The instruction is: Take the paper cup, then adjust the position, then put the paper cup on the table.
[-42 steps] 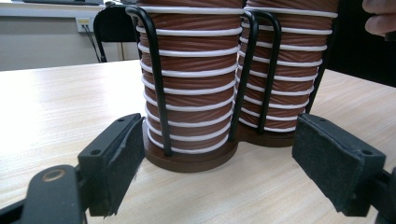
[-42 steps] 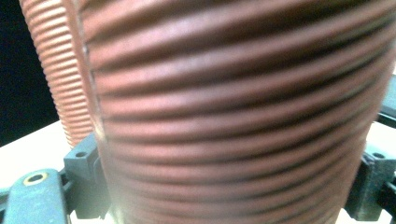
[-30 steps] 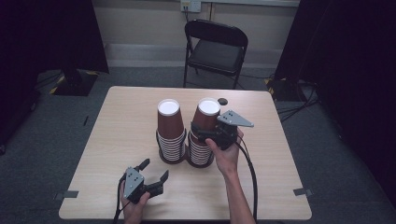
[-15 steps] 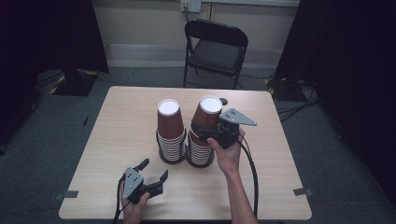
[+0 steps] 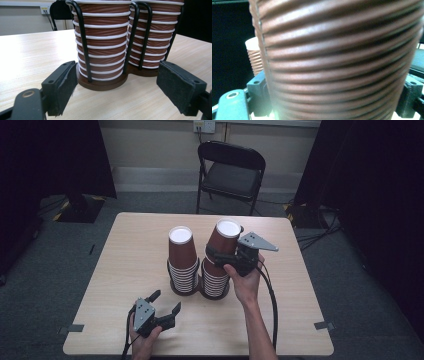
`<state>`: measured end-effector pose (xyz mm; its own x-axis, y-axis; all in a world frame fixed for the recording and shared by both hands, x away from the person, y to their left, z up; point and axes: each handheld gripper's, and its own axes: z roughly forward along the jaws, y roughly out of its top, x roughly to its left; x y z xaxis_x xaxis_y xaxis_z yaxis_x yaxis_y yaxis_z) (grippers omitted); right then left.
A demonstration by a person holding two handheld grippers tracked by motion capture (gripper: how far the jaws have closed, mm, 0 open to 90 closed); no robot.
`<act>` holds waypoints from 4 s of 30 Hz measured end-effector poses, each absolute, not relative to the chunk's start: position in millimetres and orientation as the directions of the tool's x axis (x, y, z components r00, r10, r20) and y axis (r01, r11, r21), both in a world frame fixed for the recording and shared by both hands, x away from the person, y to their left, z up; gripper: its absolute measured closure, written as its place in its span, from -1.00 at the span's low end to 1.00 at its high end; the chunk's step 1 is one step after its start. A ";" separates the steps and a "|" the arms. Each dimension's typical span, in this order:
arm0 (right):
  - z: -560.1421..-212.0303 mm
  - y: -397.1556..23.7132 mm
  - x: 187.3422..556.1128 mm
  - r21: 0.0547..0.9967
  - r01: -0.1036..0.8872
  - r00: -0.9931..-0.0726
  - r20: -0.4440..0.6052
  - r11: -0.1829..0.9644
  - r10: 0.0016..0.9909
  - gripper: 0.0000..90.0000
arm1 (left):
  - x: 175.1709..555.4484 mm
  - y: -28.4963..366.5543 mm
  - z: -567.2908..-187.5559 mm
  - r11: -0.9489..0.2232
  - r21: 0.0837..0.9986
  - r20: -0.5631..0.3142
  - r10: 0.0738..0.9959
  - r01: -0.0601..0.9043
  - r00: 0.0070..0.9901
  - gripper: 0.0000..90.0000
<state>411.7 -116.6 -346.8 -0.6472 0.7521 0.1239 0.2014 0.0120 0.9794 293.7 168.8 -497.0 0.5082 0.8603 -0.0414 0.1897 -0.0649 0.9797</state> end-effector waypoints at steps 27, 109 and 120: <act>-319.5 -124.7 412.2 0.980 0.188 -0.633 0.166 -0.058 0.756 -0.74 | 292.5 168.1 -497.1 -0.072 0.982 -0.030 0.855 0.177 0.517 -0.64; -429.5 -184.5 331.4 0.838 0.444 -0.506 0.526 -0.317 0.683 -0.72 | 297.2 167.2 -496.4 -0.054 0.979 -0.080 0.792 0.199 0.605 -0.60; -445.7 -180.9 320.1 0.782 0.487 -0.500 0.615 -0.390 0.609 -0.72 | 296.3 156.7 -491.4 -0.042 0.985 -0.078 0.756 0.166 0.650 -0.62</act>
<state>320.1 -180.9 -445.7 -0.5004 0.6090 0.6154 0.4867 -0.3901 0.7817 296.3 156.7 -491.4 0.6504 0.7556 -0.0777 0.1664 -0.0419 0.9852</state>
